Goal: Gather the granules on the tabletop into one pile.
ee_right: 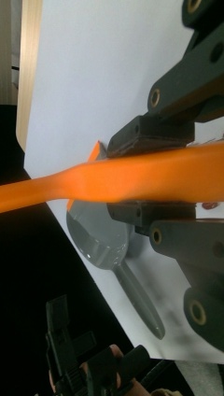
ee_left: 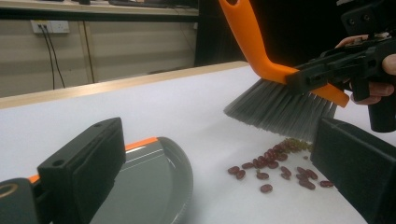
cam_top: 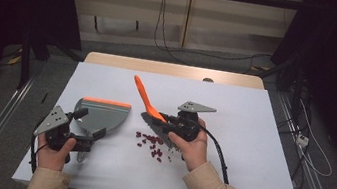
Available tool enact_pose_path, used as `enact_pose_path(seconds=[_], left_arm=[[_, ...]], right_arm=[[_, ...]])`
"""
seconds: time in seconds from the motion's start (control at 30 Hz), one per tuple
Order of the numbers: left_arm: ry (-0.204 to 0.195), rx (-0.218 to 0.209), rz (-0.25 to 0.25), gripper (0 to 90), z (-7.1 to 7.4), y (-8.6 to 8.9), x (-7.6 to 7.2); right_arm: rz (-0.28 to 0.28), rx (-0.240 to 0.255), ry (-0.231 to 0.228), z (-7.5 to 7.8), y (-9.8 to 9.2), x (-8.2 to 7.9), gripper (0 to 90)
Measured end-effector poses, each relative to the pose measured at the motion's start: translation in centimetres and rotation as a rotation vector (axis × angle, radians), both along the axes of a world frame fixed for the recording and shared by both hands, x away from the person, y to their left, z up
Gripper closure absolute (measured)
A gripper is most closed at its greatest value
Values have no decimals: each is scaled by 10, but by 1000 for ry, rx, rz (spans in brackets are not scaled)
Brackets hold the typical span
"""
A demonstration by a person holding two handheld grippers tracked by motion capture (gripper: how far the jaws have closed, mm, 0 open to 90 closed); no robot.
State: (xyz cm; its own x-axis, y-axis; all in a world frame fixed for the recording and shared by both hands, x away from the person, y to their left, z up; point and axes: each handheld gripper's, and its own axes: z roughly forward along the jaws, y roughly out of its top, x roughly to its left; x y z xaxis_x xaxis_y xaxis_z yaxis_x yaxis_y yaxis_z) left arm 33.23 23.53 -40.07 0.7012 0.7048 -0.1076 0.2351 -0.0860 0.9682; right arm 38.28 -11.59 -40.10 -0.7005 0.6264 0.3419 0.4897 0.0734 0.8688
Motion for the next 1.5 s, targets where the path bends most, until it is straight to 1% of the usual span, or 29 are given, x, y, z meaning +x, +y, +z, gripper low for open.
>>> enact_pose_path(seconds=[0.07,0.13,0.27,0.33,0.43,0.5,0.6,0.67,0.77,0.9,0.93,1.07,1.17,1.27,1.37,1.5], left_arm=[[0,2,1,32,0,0,0],[1,1,4,32,0,1,0],[0,4,3,32,0,1,0],[1,1,8,32,0,1,0],[0,-4,9,32,0,2,-1],[-1,1,4,32,0,2,-1],[0,1,4,32,0,2,-1],[-1,1,5,32,0,2,-1],[-4,1,6,32,1,2,-1],[-5,5,3,32,1,2,-2],[-5,6,2,32,1,2,-2],[-6,3,4,32,2,2,-1],[-8,6,3,32,2,2,-1],[-7,10,-1,32,2,1,-1],[-10,6,1,32,2,1,-2],[-10,5,2,32,2,1,-1]], right_arm=[[-2,11,-5,0,3,-2,693],[-6,11,-11,0,6,-4,693],[-10,23,-6,-1,12,-5,693],[-9,18,-9,-2,15,-6,693],[-10,24,3,-4,19,-6,693],[-14,17,4,-5,21,-8,693],[-4,14,6,-7,26,-9,693],[7,46,12,-8,28,-8,693],[9,54,17,-10,33,-9,693],[17,51,42,-17,42,-12,693],[20,51,56,-20,44,-14,693],[51,74,102,-28,53,-17,693],[71,82,124,-30,58,-20,693],[73,68,152,-33,62,-20,693],[38,66,202,-38,62,-14,693],[-16,56,228,-41,57,-4,697]])
